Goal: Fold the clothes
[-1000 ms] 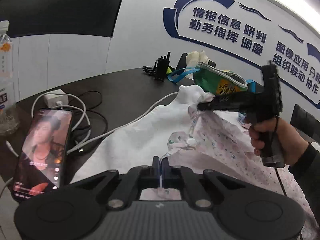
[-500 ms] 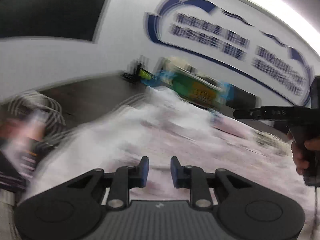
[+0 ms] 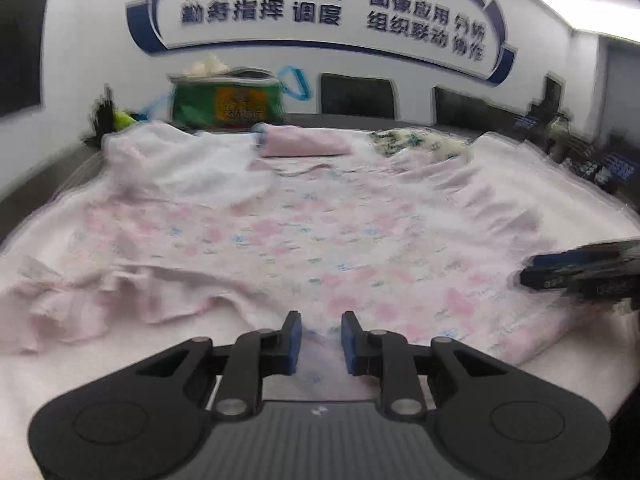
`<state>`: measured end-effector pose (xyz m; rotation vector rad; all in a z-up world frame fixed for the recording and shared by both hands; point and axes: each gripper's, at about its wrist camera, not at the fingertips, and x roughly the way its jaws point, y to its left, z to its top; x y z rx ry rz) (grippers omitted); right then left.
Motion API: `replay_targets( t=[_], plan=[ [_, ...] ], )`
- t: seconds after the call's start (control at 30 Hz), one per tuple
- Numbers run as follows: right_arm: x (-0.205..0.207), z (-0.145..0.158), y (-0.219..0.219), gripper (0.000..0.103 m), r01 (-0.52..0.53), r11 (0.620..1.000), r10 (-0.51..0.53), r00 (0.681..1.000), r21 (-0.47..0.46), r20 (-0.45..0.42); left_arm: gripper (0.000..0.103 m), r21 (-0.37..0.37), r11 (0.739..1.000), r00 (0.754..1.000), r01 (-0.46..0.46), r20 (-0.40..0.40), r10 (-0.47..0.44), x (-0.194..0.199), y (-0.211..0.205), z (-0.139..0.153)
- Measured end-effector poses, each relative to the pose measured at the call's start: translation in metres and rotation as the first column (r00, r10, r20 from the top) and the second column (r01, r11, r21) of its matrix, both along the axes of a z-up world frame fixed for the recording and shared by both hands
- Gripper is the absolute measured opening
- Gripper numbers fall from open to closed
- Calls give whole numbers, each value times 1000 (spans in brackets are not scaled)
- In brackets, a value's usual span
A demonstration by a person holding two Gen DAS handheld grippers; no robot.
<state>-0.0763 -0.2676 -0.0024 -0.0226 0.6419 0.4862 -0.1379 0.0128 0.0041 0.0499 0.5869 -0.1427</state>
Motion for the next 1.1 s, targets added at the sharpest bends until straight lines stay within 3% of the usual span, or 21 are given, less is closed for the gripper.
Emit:
replay_targets(
  t=[0.07,0.13,0.2,0.33,0.4,0.5,0.63,0.8,0.93,1.1],
  plan=[
    [-11,1,-14,48,29,998,-29,1000,49,-6,24,8,1000,1000,-21,3,21,-9,2,4],
    [-23,8,-27,49,41,996,-43,999,76,24,28,-56,998,1000,1,-8,-2,-13,11,7],
    [-30,8,-33,49,10,997,-13,999,76,42,28,-139,990,999,38,-24,-42,-17,23,11],
    [-36,2,-37,53,-59,997,57,997,54,44,32,-195,973,991,121,-24,-128,-26,31,12],
    [-38,-1,-39,52,-94,995,92,995,43,44,33,-172,972,986,162,-22,-168,-26,28,12],
    [-41,-4,-42,52,-116,993,114,993,38,41,43,-108,965,971,238,3,-240,-33,25,14],
    [-45,2,-39,53,-115,993,115,992,2,57,43,-28,961,961,276,36,-275,-41,24,15],
    [-52,15,-35,53,-182,983,185,977,-33,108,43,-15,954,953,300,42,-300,-35,25,17],
    [-48,9,-26,53,-222,971,230,969,-87,92,42,58,945,945,323,44,-326,-36,17,16],
    [-43,0,-20,52,-238,963,248,966,-130,67,34,43,950,951,309,-1,-309,-29,24,11]
  ],
)
